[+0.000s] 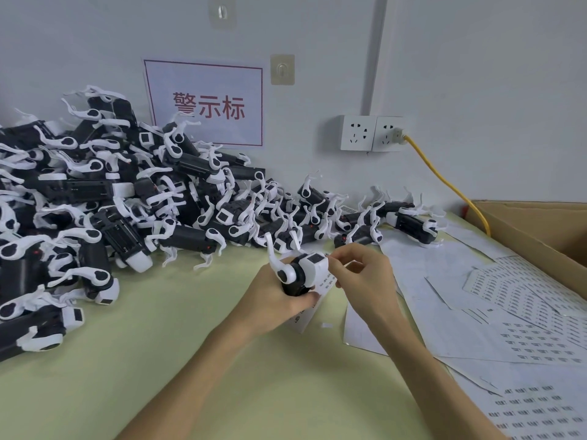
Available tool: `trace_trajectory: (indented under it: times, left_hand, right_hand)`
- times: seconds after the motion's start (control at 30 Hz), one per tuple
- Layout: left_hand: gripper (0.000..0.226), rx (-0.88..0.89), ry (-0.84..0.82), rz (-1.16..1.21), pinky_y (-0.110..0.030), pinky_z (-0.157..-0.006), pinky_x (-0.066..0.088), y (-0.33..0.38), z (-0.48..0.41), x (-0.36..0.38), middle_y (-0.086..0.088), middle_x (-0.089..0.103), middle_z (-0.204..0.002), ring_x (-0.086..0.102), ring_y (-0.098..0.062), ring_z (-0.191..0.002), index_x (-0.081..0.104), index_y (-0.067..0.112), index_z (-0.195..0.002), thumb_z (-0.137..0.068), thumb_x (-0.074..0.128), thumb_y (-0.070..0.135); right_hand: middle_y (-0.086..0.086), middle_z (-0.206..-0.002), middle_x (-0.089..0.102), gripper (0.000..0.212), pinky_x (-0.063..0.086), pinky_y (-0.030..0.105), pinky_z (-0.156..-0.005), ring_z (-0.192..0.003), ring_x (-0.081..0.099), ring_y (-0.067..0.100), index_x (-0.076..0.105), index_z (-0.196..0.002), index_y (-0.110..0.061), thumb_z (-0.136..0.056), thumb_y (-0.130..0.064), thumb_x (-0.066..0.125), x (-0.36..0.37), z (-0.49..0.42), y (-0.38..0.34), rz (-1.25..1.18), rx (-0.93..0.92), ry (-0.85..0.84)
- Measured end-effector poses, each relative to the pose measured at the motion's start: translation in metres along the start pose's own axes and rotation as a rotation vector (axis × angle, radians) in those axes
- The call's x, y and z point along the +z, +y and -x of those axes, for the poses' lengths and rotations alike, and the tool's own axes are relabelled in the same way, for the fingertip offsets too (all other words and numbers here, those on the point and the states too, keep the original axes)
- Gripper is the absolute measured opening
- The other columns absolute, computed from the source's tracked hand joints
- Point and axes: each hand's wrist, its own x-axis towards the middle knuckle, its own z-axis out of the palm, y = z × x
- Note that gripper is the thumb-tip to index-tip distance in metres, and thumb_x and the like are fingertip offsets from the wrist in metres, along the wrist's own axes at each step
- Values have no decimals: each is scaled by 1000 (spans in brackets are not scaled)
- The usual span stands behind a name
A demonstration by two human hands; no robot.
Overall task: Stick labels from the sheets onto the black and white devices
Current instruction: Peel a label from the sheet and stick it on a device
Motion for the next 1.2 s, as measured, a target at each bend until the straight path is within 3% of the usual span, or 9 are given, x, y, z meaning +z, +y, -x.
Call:
trace_trajectory:
  times: [0.17, 0.33, 0.47, 0.57, 0.7, 0.87, 0.97, 1.07, 1.2]
  left_hand:
    - [17, -46, 152, 83, -21, -74, 50, 2, -4, -4, 9, 67, -75, 63, -7, -73, 68, 11, -88, -82, 84, 9]
    - [17, -141, 157, 594, -29, -74, 49, 14, -4, -16, 7, 74, -87, 70, -8, -84, 78, 31, -82, -70, 82, 41]
    - [50, -127, 40, 861, -39, -99, 46, 16, -4, -20, -16, 70, -119, 63, -25, -114, 69, 4, -119, -88, 59, 42]
    - [52, -119, -65, 749, -43, -108, 43, 17, -2, -11, -16, 62, -141, 58, -27, -132, 60, 7, -139, -105, 38, 39]
    - [62, -137, -136, 576, -45, -117, 35, 17, -1, -5, -4, 58, -148, 51, -20, -140, 47, 17, -151, -103, 32, 54]
    - [56, -162, -88, 286, -38, -117, 35, 12, 0, -5, 23, 63, -135, 54, 3, -129, 55, 53, -132, -81, 56, 75]
    - [41, -90, -79, -88, -14, -111, 30, 7, 3, 1, 32, 46, -138, 40, 19, -127, 39, 76, -119, -83, 55, 66]
    - [54, 143, -48, -509, -11, -96, 31, 0, 5, 3, 13, 44, -140, 42, 2, -125, 42, 35, -149, -98, 58, 40]
    - [32, 168, 44, -722, -35, -94, 41, -2, -3, 0, 4, 57, -128, 53, -13, -114, 62, 16, -131, -99, 58, 14]
  right_hand:
    - [-5, -78, 69, 12, 47, 21, -56, -59, 60, 15, 67, -92, -18, -92, -7, 70, -2, 3, -5, -168, -82, -56]
    - [-6, -116, 71, 82, 55, 25, -89, -107, 68, 8, 32, -147, -35, -84, -26, 83, 4, 10, -4, -110, -57, -313]
    - [-6, -128, 66, 113, 48, 27, -104, -121, 62, 6, 10, -158, -38, -75, -39, 86, 8, 12, -3, -110, -29, -368]
    - [-5, -123, 68, 117, 54, 37, -101, -117, 67, 12, 10, -160, -35, -71, -39, 85, 8, 10, -4, -209, 13, -344]
    - [-16, -111, 68, 112, 57, 23, -81, -109, 69, 10, 22, -157, -38, -70, -40, 93, 9, 9, -3, -283, 58, -301]
    - [0, -130, 58, 101, 57, 38, -93, -108, 71, 16, 35, -149, -44, -63, -42, 86, -1, 2, -8, -482, 126, -223]
    - [3, -122, 69, 94, 53, 39, -93, -109, 70, 18, 41, -147, -38, -63, -39, 83, -9, -1, -9, -687, 196, -272]
    - [-3, -93, 67, 75, 52, 32, -82, -89, 67, 18, 53, -134, -23, -66, -34, 84, -16, -2, -10, -914, 261, -323]
    - [1, -87, 58, 28, 47, 28, -70, -79, 59, 18, 63, -85, -23, -72, -35, 84, -24, -7, -9, -1039, 272, -318]
